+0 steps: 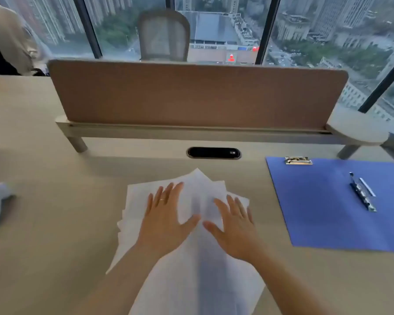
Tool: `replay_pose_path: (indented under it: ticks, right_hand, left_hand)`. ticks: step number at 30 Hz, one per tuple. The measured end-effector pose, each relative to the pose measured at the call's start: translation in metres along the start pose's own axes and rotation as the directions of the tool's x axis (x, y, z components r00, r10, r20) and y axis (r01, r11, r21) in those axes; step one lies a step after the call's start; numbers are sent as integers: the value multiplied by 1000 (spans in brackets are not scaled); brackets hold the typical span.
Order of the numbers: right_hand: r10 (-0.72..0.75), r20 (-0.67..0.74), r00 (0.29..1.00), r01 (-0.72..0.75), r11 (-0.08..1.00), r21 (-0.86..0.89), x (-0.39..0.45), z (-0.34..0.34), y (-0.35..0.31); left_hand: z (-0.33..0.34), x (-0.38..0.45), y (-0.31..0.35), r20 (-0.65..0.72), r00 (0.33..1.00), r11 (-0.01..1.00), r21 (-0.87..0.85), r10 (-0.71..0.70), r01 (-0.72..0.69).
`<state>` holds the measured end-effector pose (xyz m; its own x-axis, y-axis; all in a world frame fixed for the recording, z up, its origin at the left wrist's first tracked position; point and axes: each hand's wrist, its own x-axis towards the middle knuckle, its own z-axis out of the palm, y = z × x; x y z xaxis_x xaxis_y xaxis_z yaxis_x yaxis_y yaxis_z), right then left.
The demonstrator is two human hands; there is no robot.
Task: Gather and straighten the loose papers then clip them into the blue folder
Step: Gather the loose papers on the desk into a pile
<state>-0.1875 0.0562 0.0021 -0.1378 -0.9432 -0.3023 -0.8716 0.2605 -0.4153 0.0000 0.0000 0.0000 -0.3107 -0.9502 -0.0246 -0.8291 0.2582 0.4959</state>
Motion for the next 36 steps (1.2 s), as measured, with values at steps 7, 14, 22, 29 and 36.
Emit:
replay_pose_path:
  ticks: [7, 14, 22, 29, 36]
  right_hand:
    - [-51, -216, 975, 3, 976, -217, 9, 73, 49]
    - [-100, -290, 952, 44, 980, -193, 4, 79, 49]
    - [-104, -283, 953, 56, 984, -170, -9, 80, 48]
    - [-127, -327, 937, 100, 990, -97, -16, 77, 48]
    - [-167, -358, 919, 157, 986, -58, -16, 80, 47]
  left_hand:
    - [59, -21, -65, -48, 996, 983, 165, -69, 76]
    - [66, -28, -71, -137, 990, 991, 137, 12, 7]
    - [60, -44, -59, -114, 993, 986, 166, 13, 6]
    - [56, -49, -57, -173, 984, 988, 154, 31, -4]
    - [57, -50, -57, -205, 976, 997, 33, 69, -63]
